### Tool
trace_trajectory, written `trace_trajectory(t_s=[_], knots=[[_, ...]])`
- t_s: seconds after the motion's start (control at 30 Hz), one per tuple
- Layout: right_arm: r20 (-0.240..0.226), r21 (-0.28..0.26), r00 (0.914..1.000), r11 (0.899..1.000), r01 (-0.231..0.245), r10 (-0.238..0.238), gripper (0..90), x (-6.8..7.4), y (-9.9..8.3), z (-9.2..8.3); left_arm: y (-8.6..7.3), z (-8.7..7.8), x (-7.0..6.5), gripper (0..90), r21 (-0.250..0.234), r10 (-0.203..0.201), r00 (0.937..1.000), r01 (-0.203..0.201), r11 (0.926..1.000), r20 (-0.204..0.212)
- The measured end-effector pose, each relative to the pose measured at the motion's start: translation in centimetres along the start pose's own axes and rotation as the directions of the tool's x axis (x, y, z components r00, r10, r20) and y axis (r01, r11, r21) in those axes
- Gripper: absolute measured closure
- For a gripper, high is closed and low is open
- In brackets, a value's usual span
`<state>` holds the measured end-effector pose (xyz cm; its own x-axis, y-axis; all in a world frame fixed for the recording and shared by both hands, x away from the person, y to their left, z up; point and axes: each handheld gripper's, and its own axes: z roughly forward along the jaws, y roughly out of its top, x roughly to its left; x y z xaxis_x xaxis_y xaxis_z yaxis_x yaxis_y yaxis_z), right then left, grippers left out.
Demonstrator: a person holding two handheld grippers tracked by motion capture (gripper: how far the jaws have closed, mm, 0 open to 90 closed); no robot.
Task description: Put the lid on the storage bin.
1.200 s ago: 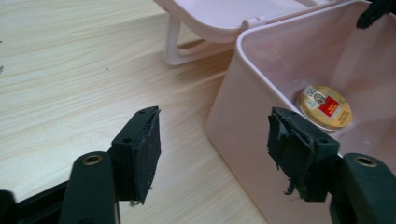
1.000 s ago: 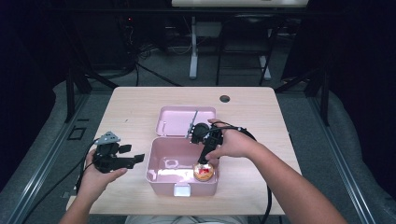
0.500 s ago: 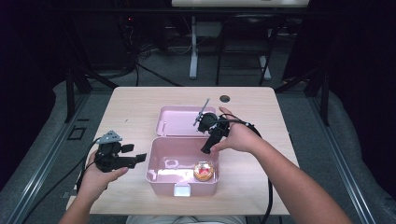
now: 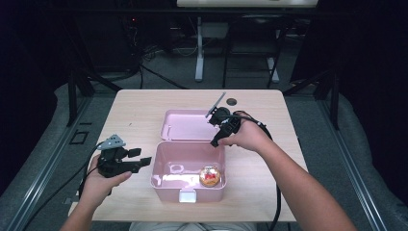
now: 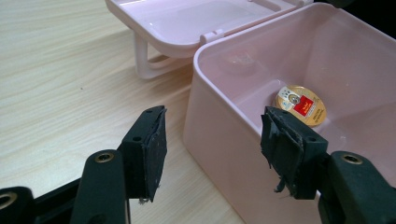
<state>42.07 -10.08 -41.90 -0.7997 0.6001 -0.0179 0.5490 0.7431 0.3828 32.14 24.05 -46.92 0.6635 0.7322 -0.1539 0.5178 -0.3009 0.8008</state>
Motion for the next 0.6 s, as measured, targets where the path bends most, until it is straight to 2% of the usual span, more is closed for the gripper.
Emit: trace_trajectory(t_s=[0.17, 0.33, 0.47, 0.6], knots=[[0.017, -0.033, 0.9984, 0.998, -0.054, 0.054, 43.8, -0.1, 0.0, -0.5, 0.1, -0.4, -0.6, 42.3, 0.000, 0.013, 0.9999, -0.013, 0.9999, 0.009], [0.037, -0.074, 0.9969, 0.995, -0.067, 0.070, 47.5, -0.2, -0.1, -0.9, 0.2, -0.4, -1.1, 46.0, -0.017, 0.050, 0.9982, -0.050, 0.9986, 0.031], [0.046, -0.078, 0.9943, 0.993, -0.093, 0.097, 47.7, -0.6, -0.1, -0.8, 0.4, -0.4, -1.5, 51.2, -0.004, 0.051, 0.9977, -0.051, 0.9987, 0.044], [0.027, -0.075, 0.9914, 0.989, -0.125, 0.128, 49.1, -1.1, -0.2, -0.5, 0.4, -0.4, -1.7, 54.9, 0.005, 0.043, 0.9975, -0.043, 0.9990, 0.055]])
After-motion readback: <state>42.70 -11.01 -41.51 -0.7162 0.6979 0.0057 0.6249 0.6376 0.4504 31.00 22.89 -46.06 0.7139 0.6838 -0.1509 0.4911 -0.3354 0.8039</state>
